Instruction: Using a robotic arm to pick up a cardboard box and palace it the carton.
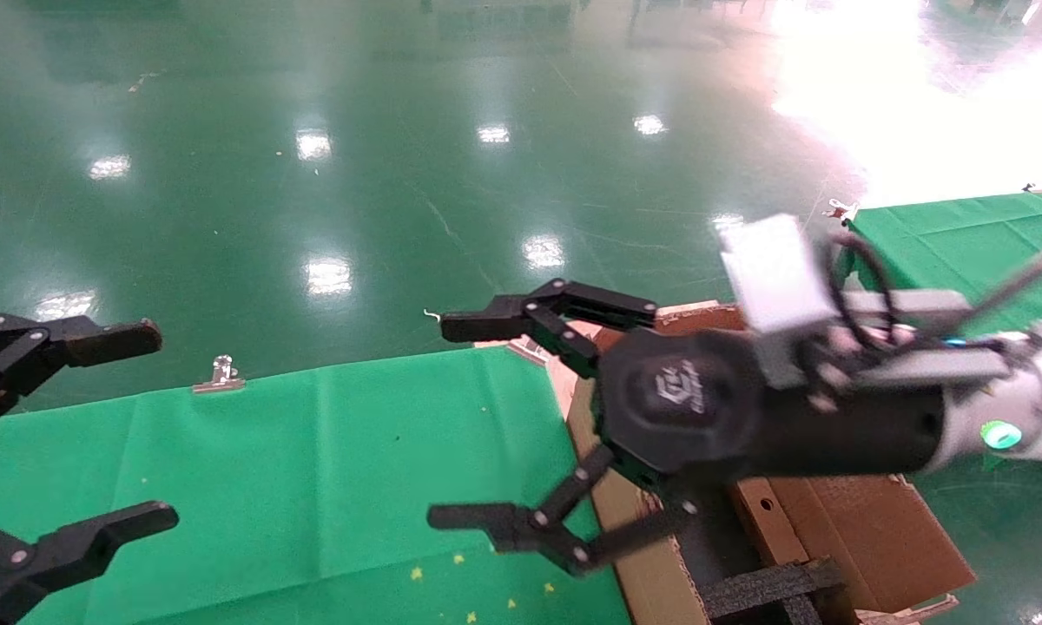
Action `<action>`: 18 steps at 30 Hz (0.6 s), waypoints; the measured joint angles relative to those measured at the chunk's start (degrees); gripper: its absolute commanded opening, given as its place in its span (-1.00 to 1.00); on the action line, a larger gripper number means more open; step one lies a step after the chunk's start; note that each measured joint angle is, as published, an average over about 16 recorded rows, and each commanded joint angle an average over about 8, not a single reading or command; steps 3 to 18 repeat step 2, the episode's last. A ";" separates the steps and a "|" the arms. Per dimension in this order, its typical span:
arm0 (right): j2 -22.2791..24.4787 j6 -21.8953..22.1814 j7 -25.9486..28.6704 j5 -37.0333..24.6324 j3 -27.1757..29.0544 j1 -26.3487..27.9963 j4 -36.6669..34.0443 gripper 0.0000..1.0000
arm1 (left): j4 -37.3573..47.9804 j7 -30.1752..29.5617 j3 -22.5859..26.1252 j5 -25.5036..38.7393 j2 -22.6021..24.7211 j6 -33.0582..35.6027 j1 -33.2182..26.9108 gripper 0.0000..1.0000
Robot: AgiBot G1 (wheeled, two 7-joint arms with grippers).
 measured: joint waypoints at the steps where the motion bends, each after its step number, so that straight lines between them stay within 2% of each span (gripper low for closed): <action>1: -0.05 -0.35 -0.68 0.24 0.62 -0.43 -0.03 1.00 | 0.00 0.00 0.00 0.00 0.00 0.00 0.00 1.00; 18: -0.11 -0.71 -1.36 0.48 1.23 -0.86 -0.06 1.00 | 0.00 0.00 0.00 0.00 0.00 0.00 0.00 1.00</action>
